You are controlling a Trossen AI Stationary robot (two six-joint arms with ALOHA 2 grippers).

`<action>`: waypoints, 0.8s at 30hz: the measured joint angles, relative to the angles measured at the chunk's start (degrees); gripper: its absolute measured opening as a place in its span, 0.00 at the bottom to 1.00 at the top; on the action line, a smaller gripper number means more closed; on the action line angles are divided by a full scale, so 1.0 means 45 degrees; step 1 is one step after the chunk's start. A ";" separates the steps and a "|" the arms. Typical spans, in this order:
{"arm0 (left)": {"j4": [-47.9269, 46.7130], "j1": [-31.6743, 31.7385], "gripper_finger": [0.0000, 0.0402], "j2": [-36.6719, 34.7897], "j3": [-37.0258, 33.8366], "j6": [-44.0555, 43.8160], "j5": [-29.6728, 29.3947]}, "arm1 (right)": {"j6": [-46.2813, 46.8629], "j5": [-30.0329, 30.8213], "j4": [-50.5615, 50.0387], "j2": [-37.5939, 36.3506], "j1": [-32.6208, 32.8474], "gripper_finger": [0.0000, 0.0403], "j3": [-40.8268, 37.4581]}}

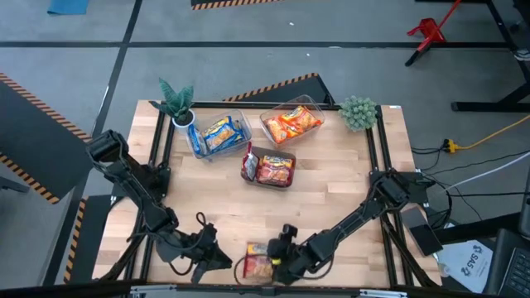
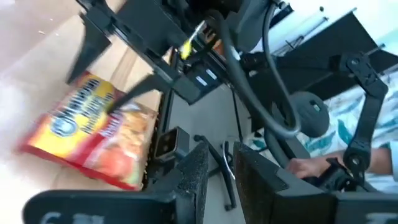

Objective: Sort Maruchan noodles
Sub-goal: Stack the red noodle pack on top of the red noodle pack

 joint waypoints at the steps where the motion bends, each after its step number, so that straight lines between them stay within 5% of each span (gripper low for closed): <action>1: 0.0013 -0.0011 0.17 0.0000 0.0002 -0.0012 -0.0164 | 0.0147 0.0109 -0.0331 -0.0027 -0.0114 0.59 0.0006; 12: -0.0063 0.0439 0.17 0.0000 0.0002 -0.1332 -0.3213 | 0.1380 -0.0074 -0.3497 -0.1381 -0.0993 0.59 0.0566; 17: -0.0006 0.1044 0.20 0.0000 0.0002 -0.1439 -0.3157 | 0.4849 -0.1284 -0.4689 -0.2457 -0.0732 0.59 0.0657; 24: -0.0034 0.1904 0.35 -0.0005 0.0002 -0.1297 -0.1423 | 1.0901 -0.0875 -0.5419 -0.2500 0.0532 0.59 0.0061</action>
